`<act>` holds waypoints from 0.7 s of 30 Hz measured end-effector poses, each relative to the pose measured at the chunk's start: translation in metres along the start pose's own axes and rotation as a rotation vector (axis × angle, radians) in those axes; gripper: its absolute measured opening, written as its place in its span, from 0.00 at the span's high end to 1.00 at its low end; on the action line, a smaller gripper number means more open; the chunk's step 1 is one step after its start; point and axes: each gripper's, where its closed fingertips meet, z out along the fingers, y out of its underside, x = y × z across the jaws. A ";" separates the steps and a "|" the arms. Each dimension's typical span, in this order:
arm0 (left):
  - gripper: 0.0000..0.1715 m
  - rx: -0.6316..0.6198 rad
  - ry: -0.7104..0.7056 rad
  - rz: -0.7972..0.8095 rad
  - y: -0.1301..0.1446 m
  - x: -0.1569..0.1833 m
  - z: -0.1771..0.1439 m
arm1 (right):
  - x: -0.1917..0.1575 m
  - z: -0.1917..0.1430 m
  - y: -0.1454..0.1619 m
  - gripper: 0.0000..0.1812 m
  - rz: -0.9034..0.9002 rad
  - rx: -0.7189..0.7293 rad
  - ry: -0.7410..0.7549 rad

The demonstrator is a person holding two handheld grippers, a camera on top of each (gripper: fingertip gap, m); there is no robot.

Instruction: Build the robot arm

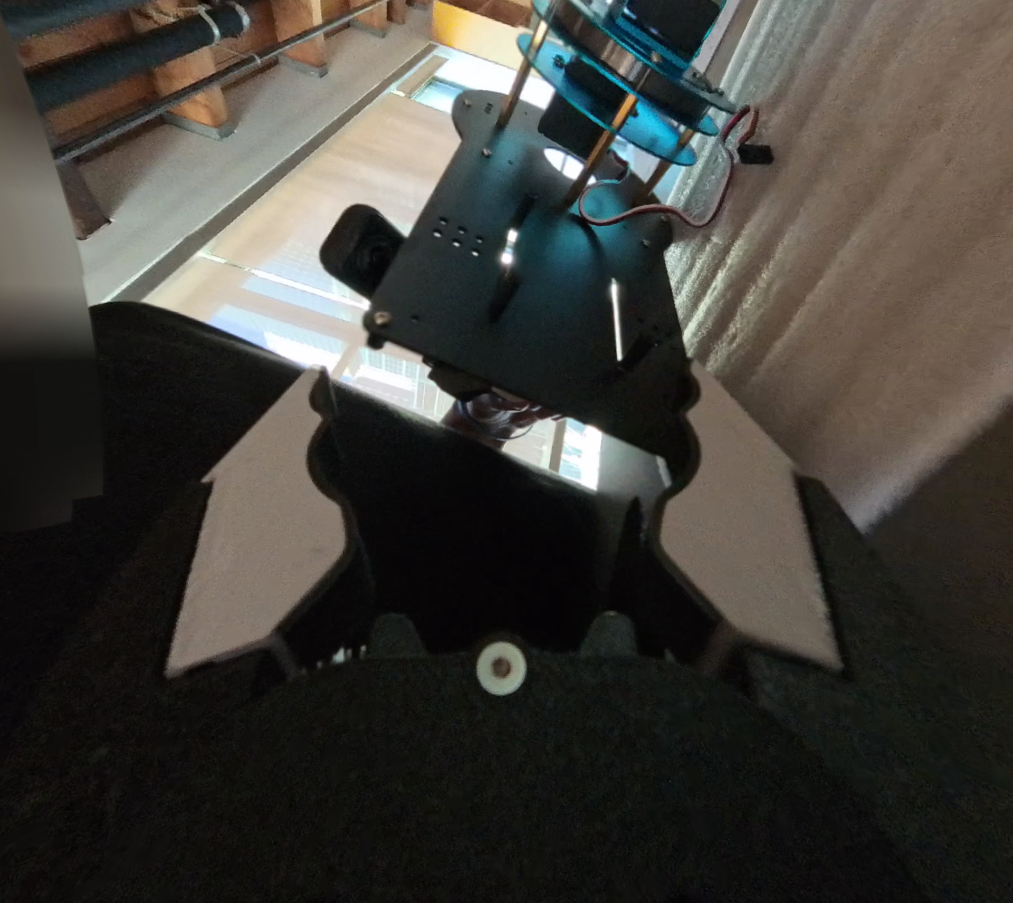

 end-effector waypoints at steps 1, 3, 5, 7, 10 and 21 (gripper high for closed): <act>1.00 -0.002 -0.002 0.003 0.000 0.000 0.000 | 0.000 0.006 0.000 0.32 0.014 -0.007 -0.019; 1.00 -0.002 -0.004 0.005 -0.001 0.000 0.000 | -0.008 0.015 -0.001 0.30 0.045 -0.011 -0.087; 1.00 -0.001 -0.004 0.003 0.000 0.000 0.000 | -0.013 0.013 -0.003 0.28 0.047 -0.006 -0.089; 1.00 0.003 -0.003 -0.001 0.000 0.000 -0.001 | -0.015 0.002 0.001 0.32 0.043 -0.012 -0.077; 1.00 0.002 0.000 0.003 -0.001 0.000 0.000 | -0.009 -0.007 -0.003 0.34 0.045 0.024 -0.038; 1.00 0.007 -0.004 -0.010 -0.001 0.000 0.000 | -0.021 -0.006 0.000 0.41 0.088 0.015 -0.139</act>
